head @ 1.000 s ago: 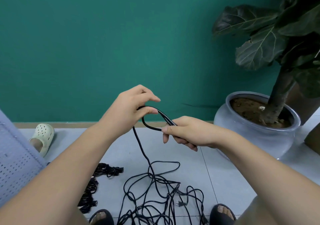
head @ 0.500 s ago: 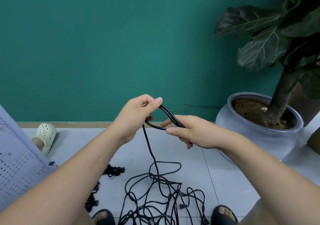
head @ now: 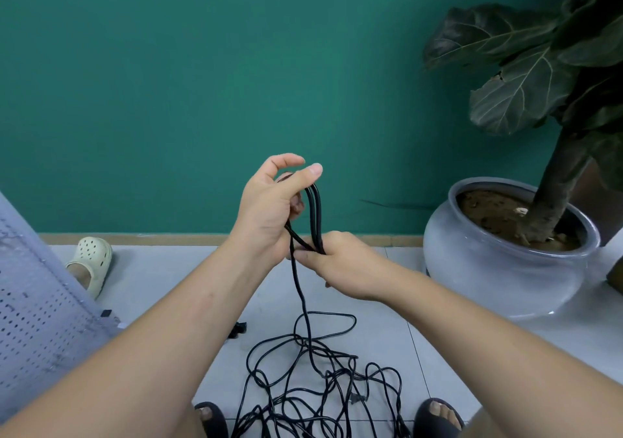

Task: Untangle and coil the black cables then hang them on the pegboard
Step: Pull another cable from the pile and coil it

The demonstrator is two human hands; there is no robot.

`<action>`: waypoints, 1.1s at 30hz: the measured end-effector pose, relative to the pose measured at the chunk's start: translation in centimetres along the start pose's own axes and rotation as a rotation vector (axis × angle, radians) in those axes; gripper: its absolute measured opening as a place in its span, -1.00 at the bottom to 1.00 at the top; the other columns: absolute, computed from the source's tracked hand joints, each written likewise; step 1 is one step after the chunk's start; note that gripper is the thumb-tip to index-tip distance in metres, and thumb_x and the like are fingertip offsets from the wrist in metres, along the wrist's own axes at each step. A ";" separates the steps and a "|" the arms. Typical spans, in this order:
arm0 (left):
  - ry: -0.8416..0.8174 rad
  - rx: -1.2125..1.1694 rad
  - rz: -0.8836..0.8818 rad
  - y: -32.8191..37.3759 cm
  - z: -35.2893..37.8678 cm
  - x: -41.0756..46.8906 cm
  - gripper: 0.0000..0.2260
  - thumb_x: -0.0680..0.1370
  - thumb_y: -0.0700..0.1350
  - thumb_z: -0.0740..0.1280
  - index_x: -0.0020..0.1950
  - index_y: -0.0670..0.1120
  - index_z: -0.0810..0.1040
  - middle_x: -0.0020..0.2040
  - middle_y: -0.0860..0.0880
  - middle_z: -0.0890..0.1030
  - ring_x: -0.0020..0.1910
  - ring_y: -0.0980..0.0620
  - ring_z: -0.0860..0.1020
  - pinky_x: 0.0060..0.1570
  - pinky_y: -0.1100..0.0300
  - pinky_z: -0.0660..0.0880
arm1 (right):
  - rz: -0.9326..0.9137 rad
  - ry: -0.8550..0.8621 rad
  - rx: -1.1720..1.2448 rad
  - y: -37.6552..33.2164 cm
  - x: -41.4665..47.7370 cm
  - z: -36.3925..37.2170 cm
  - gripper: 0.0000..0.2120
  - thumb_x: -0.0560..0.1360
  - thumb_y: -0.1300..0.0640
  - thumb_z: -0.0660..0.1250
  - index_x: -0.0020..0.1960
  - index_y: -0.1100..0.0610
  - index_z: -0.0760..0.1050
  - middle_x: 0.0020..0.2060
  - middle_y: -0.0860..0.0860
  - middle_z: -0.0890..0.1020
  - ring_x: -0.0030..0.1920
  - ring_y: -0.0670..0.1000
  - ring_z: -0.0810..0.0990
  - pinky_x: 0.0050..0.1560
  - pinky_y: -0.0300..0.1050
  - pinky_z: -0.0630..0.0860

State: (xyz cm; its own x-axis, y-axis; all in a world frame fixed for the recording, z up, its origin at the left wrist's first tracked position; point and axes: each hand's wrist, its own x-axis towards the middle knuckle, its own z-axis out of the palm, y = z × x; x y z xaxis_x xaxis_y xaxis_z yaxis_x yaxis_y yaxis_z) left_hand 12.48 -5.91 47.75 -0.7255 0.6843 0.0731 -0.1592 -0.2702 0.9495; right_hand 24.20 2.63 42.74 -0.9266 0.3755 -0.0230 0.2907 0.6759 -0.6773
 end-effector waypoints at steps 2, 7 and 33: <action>0.027 -0.021 -0.009 0.3 0.2 0.2 -0.80 0.54 -0.20 0.56 0.01 0.03 0.59 -0.30 0.08 0.44 -0.35 0.09 0.38 -0.21 0.21 0.42 | 0.000 0.048 -0.053 -0.7 0.3 0.4 -0.59 0.71 -0.15 0.24 -0.04 0.21 0.48 -0.26 0.12 0.57 -0.22 0.19 0.49 -0.12 0.12 0.56; 0.004 0.005 0.051 0.0 1.0 0.3 -0.75 0.42 -0.33 0.48 -0.09 0.00 0.58 -0.33 0.07 0.45 -0.17 -0.03 0.52 0.13 0.03 0.52 | 0.051 0.052 0.018 -1.8 0.5 -0.3 -0.61 0.64 -0.14 0.29 -0.12 0.19 0.56 -0.22 0.12 0.70 -0.27 0.19 0.61 -0.22 0.15 0.59; -0.121 0.237 0.088 0.1 -1.9 1.8 -0.81 0.63 0.09 0.39 0.09 -0.01 0.58 -0.22 0.03 0.56 -0.09 0.03 0.63 0.13 0.01 0.50 | 0.048 0.110 0.426 -1.7 0.1 0.3 -0.55 0.76 -0.07 0.24 -0.23 0.12 0.29 -0.56 -0.10 0.36 -0.54 0.12 0.52 0.01 0.29 0.73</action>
State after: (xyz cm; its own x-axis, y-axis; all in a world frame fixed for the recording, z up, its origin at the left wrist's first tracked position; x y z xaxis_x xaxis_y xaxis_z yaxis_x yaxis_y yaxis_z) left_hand 9.84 -5.98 47.39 -0.6418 0.7451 0.1813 0.0727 -0.1762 0.9817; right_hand 23.57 1.35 43.65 -0.8768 0.4808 0.0013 0.1869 0.3432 -0.9205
